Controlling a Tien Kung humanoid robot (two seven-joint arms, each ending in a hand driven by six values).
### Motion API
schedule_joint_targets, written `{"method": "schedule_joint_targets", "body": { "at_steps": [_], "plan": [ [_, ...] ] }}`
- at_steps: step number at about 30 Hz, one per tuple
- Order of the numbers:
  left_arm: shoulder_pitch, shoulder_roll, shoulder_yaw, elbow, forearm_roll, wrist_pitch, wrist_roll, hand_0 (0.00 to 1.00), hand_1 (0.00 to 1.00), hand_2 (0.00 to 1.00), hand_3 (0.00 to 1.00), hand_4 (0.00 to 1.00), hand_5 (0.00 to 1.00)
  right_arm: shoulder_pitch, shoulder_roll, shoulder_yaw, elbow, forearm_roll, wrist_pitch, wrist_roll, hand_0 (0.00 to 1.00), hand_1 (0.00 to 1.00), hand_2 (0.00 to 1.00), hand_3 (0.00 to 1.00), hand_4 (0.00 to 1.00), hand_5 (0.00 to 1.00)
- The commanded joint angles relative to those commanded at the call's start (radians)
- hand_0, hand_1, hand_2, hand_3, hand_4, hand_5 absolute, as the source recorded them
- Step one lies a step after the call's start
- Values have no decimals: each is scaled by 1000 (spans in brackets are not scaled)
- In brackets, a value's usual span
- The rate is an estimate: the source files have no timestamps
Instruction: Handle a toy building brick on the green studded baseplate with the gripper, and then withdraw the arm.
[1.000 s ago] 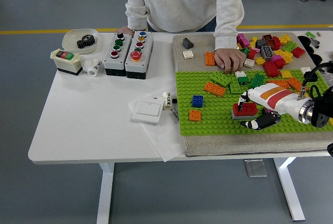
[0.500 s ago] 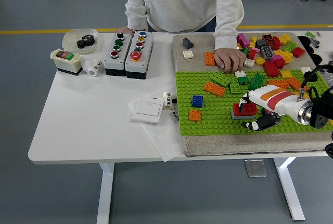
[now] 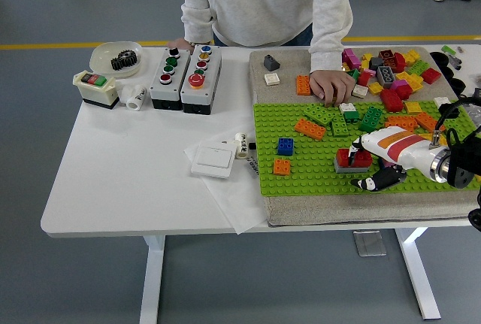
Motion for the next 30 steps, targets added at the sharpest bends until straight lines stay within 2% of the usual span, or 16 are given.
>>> {"method": "schedule_joint_targets", "body": {
  "at_steps": [15, 30],
  "plan": [
    [3, 0, -5, 0, 9, -1, 3, 802, 844, 825, 706, 782, 642, -10, -9, 4, 28, -4, 11, -7, 688, 692, 720, 579, 786, 433],
    [9, 0, -11, -1, 20, -2, 7, 803, 844, 826, 707, 784, 644, -16, 2, 3, 20, -10, 18, -16, 687, 692, 720, 579, 786, 435]
  ]
}}
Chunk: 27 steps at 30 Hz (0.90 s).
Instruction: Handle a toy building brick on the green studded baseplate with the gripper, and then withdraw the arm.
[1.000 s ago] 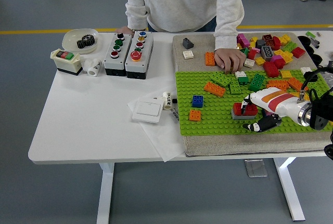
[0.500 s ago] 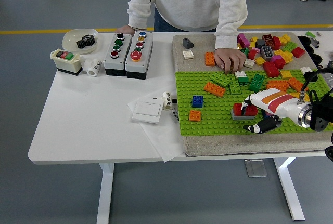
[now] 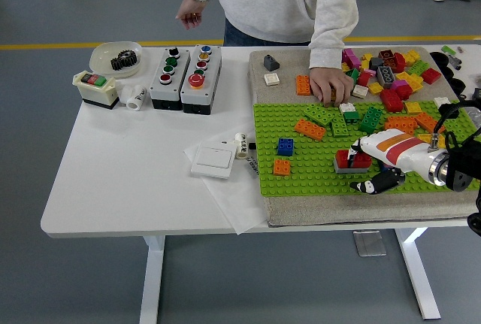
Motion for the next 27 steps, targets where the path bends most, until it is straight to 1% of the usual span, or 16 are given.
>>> {"method": "schedule_joint_targets", "body": {
  "at_steps": [14, 27],
  "plan": [
    [-2, 0, 7, 0, -9, -1, -2, 803, 845, 826, 706, 783, 643, -5, -3, 3, 8, -5, 10, -5, 683, 691, 720, 578, 787, 436],
    [-4, -1, 10, 0, -13, -1, -2, 803, 845, 826, 705, 783, 644, -18, 6, 7, 12, -11, 20, -11, 682, 691, 720, 575, 787, 439]
  ]
}}
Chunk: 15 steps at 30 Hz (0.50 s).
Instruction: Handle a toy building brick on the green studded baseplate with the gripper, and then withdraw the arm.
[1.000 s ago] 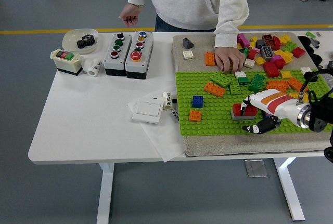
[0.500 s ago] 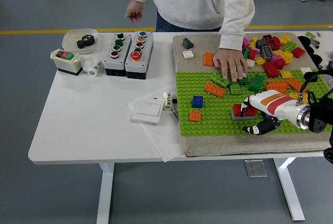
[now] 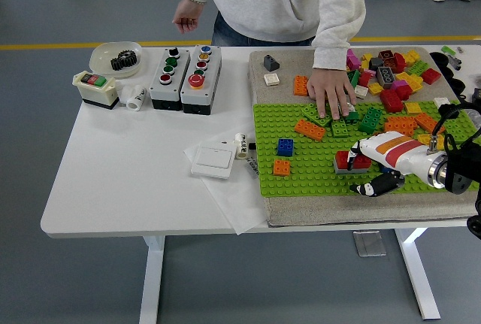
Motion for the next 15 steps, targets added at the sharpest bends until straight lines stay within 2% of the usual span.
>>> {"method": "schedule_joint_targets", "body": {
  "at_steps": [15],
  "plan": [
    [-2, 0, 5, 0, -7, 0, -2, 803, 844, 826, 705, 783, 644, -3, 2, -4, -5, -2, 3, -2, 682, 690, 720, 576, 789, 443]
  ]
}}
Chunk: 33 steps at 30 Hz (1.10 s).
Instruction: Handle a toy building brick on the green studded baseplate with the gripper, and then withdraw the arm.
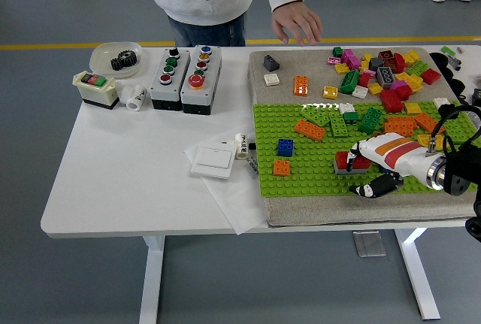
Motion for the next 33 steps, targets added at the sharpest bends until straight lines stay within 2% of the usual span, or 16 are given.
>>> {"method": "schedule_joint_targets", "body": {
  "at_steps": [33],
  "plan": [
    [5, 1, -10, 0, 14, -1, 4, 800, 844, 824, 706, 784, 646, -7, -23, 114, 45, 20, -15, 12, 681, 689, 720, 575, 796, 451]
  ]
}}
